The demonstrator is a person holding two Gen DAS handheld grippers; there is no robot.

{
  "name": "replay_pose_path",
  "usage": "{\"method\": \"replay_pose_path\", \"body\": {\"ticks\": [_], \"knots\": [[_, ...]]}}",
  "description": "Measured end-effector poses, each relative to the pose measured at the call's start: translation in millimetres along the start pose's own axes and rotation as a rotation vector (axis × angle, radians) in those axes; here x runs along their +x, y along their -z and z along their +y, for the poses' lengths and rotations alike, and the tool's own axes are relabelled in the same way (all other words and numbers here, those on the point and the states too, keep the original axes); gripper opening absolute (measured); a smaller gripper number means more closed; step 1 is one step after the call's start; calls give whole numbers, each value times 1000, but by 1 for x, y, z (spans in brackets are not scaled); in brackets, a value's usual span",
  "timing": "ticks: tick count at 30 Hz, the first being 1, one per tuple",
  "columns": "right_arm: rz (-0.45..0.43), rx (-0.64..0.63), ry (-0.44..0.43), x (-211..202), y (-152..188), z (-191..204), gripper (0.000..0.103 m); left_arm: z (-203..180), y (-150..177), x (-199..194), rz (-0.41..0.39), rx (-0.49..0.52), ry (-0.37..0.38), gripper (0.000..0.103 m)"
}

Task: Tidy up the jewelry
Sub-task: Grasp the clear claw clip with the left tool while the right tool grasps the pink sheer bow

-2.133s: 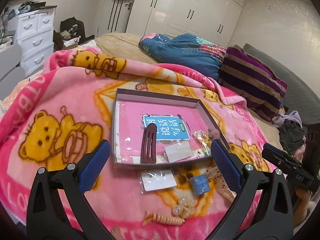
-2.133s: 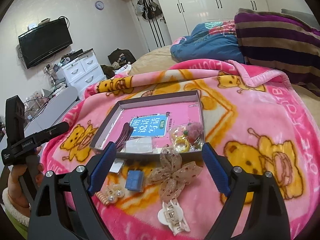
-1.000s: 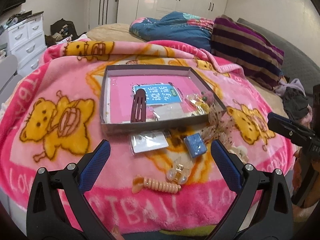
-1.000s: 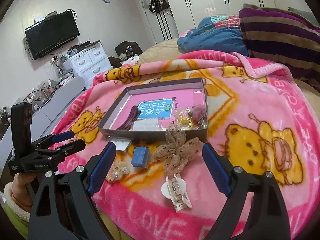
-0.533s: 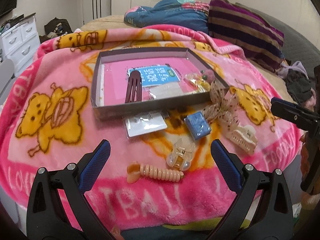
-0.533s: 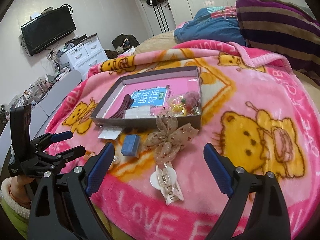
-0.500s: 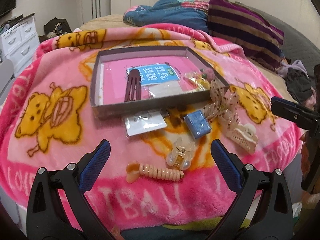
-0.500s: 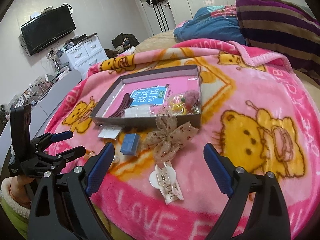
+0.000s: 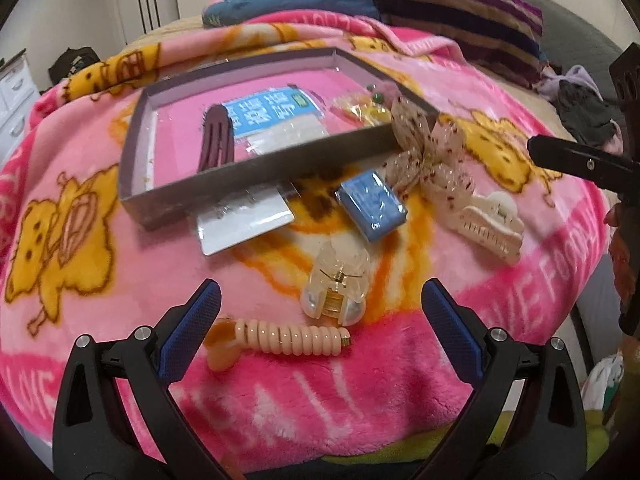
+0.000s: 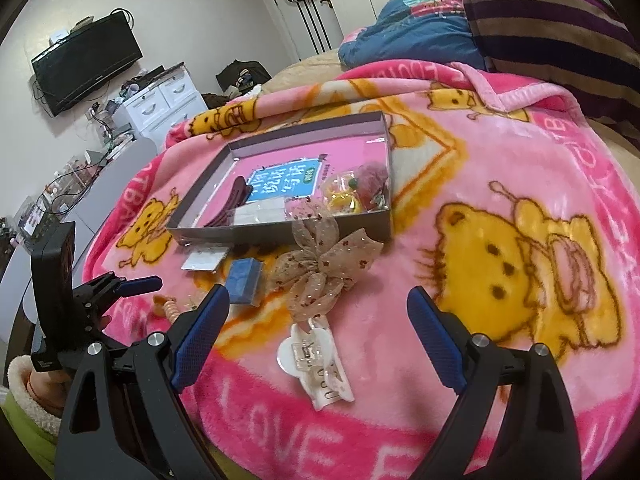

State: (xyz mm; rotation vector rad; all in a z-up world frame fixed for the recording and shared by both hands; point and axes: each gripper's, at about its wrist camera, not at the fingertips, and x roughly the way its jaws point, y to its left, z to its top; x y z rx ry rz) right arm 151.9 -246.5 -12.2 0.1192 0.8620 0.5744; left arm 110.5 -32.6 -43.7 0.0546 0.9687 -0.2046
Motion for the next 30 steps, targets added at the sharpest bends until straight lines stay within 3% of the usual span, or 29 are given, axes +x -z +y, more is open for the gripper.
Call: {"method": "replay_pose_path", "body": {"ticks": [4, 9, 15, 20, 25, 29, 30], "knots": [[25, 8, 9, 12, -1, -5, 90, 1, -3, 8, 30, -6, 31, 91], [62, 27, 11, 33, -3, -12, 90, -2, -11, 13, 36, 14, 50, 71], [125, 58, -12, 64, -13, -17, 90, -10, -12, 30, 100, 49, 90, 55], [178, 70, -34, 90, -21, -16, 89, -14, -11, 35, 120, 63, 83, 53], [203, 15, -17, 106, -22, -11, 67, -8, -12, 37, 125, 33, 91, 36], [164, 10, -38, 100, -21, -17, 28, -1, -12, 37, 118, 3, 122, 31], [148, 15, -41, 96, -21, -18, 25, -1, -12, 37, 116, 4, 121, 31]]}}
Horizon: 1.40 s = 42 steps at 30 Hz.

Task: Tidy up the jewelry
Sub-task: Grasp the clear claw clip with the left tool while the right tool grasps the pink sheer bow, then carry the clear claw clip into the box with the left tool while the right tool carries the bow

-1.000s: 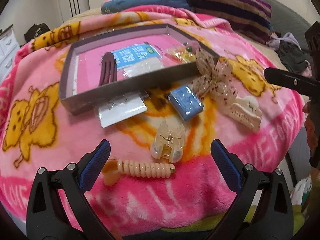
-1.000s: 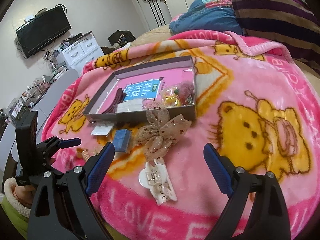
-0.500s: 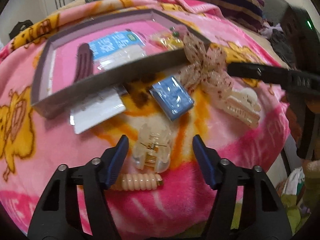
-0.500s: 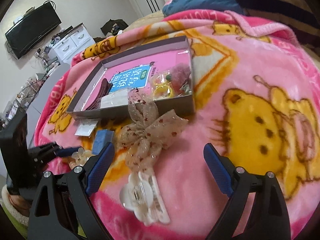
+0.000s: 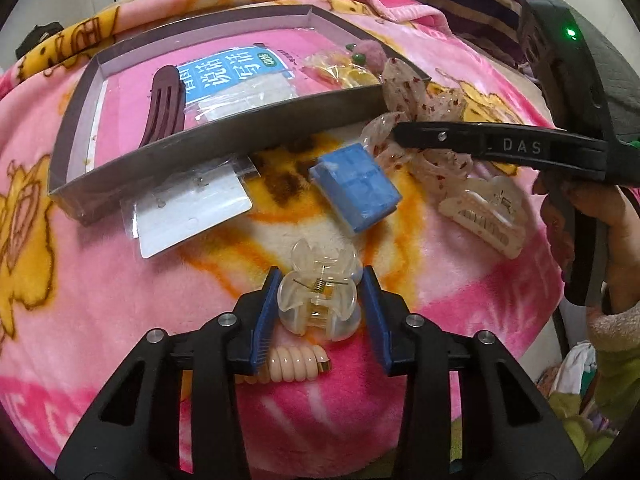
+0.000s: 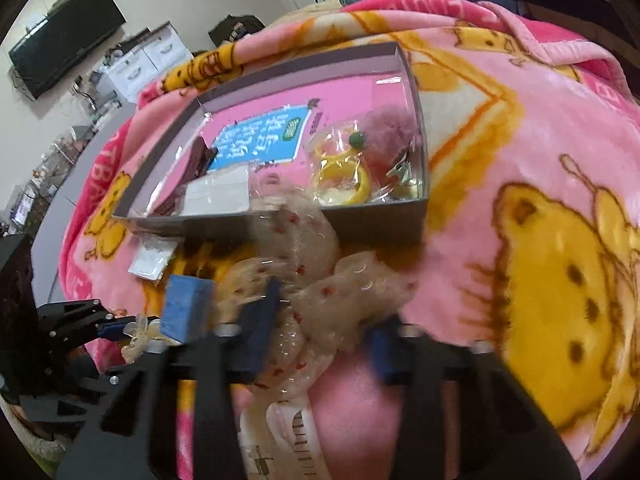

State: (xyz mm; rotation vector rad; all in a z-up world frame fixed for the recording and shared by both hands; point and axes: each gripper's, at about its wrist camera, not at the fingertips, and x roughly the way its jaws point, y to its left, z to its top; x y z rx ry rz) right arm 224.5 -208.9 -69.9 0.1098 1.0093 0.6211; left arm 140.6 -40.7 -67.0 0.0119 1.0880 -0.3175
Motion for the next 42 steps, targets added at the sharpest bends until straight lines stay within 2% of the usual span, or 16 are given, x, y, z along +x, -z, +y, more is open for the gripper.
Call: {"method": "replay_pose_path", "body": {"ticks": [3, 9, 16, 27, 42], "knots": [[-64, 1, 22, -15, 3, 0, 21, -1, 1, -2, -12, 5, -2, 31], [-191, 37, 32, -53, 11, -6, 21, -1, 6, -19, -71, 0, -7, 31], [-281, 68, 27, -86, 22, -5, 21, 4, 6, -37, -142, -39, -26, 31], [-299, 42, -16, -99, 29, 11, 21, 23, 5, -65, -234, -112, -22, 31], [-303, -48, -75, -98, 13, 51, 21, 63, 8, -96, -325, -223, -44, 31]]}}
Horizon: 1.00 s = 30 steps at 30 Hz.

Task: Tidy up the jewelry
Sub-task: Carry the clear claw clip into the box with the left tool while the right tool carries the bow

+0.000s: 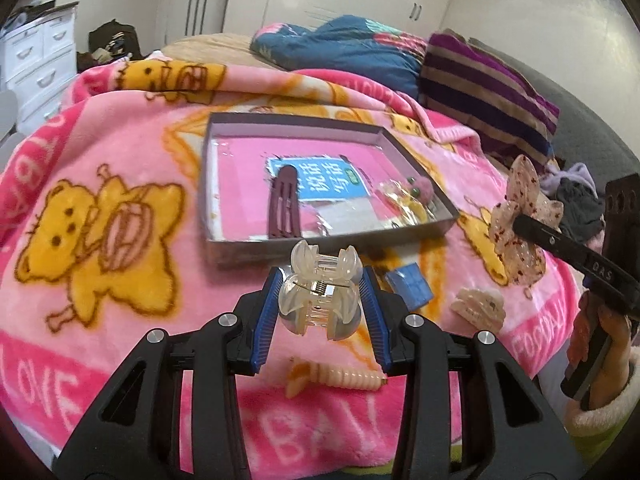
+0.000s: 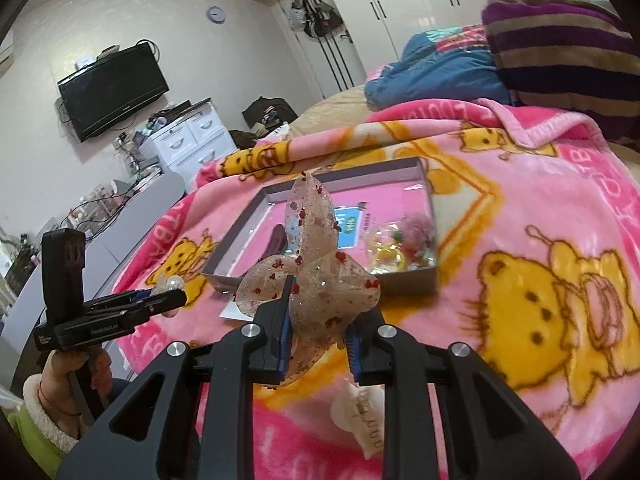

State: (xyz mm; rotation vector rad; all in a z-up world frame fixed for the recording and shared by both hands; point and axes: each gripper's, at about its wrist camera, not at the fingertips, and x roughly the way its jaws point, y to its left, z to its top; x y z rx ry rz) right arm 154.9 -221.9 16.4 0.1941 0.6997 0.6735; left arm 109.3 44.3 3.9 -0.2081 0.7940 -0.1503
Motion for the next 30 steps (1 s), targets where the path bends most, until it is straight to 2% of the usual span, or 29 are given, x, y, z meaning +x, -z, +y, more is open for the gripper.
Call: {"method": "replay_pose_path", "body": {"ticks": [10, 19, 30], "knots": [[-11, -53, -37, 13, -19, 25, 21, 13, -21, -13, -57, -35, -21, 31], [-27, -87, -52, 23, -40, 39, 21, 15, -54, -17, -108, -38, -29, 31], [-42, -105, -37, 28, -61, 41, 21, 8, -79, -5, -120, -25, 0, 31]]}}
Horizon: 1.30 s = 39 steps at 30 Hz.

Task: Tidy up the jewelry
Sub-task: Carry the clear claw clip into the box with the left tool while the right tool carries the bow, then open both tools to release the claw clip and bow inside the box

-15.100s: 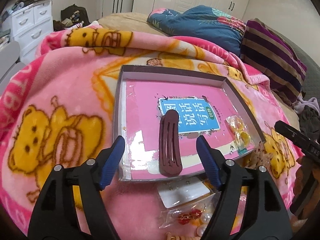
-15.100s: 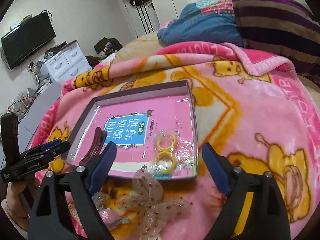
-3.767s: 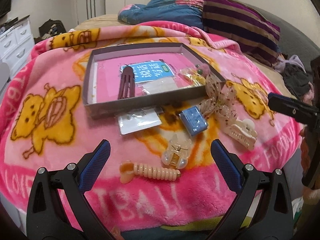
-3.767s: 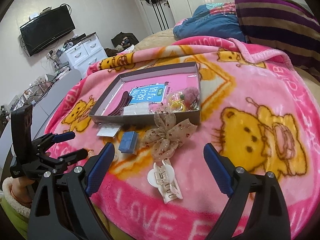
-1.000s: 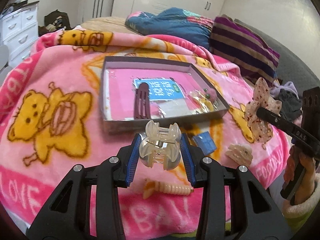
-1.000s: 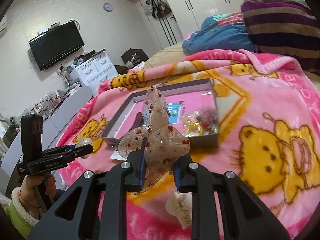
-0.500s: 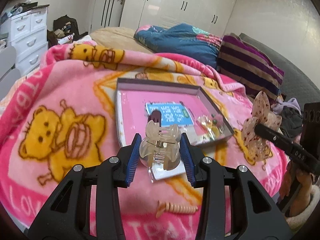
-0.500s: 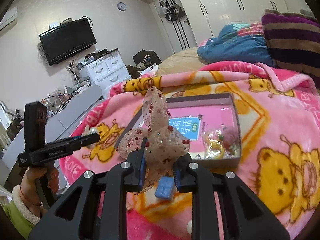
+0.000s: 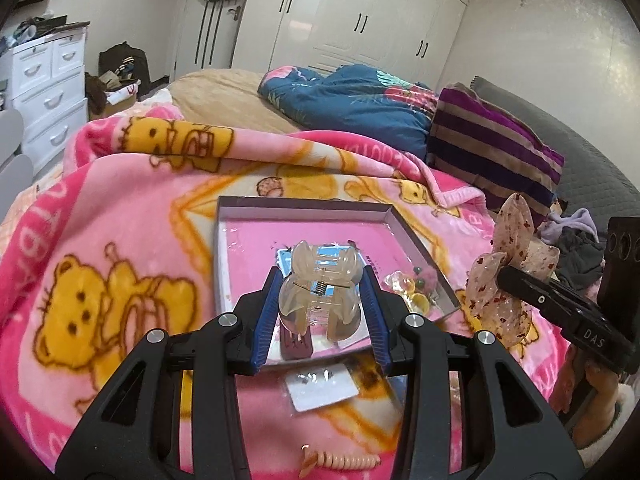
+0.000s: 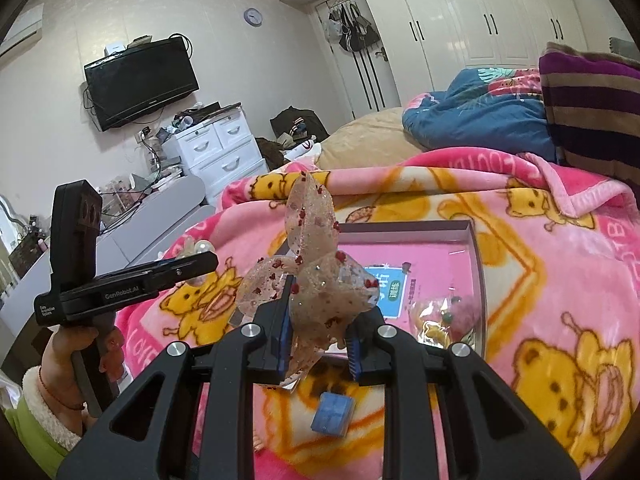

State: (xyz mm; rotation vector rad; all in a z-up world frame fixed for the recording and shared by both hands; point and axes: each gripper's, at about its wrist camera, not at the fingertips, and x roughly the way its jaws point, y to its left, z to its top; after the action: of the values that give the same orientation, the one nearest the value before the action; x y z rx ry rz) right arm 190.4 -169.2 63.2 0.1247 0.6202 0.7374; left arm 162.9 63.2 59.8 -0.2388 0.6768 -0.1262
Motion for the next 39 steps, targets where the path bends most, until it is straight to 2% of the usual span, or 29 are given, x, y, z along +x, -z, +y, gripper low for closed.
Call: {"method": "replay_pose_path", "body": {"ticks": [11, 20, 24, 31, 37, 39], "knots": [[26, 23, 57, 15, -12, -21, 21, -9, -17, 31, 24, -7, 20, 31], [66, 57, 93, 36, -16, -44, 21, -4, -12, 59, 66, -22, 12, 31], [102, 73, 113, 55, -13, -52, 21, -1, -9, 72, 90, -13, 9, 27], [224, 71, 146, 96, 4, -58, 23, 14, 2, 94, 150, -37, -3, 27], [294, 98, 192, 118, 16, -65, 24, 20, 11, 104, 192, -36, -26, 27], [300, 105, 201, 119, 19, -67, 32, 20, 13, 105, 200, -29, -34, 28]]}}
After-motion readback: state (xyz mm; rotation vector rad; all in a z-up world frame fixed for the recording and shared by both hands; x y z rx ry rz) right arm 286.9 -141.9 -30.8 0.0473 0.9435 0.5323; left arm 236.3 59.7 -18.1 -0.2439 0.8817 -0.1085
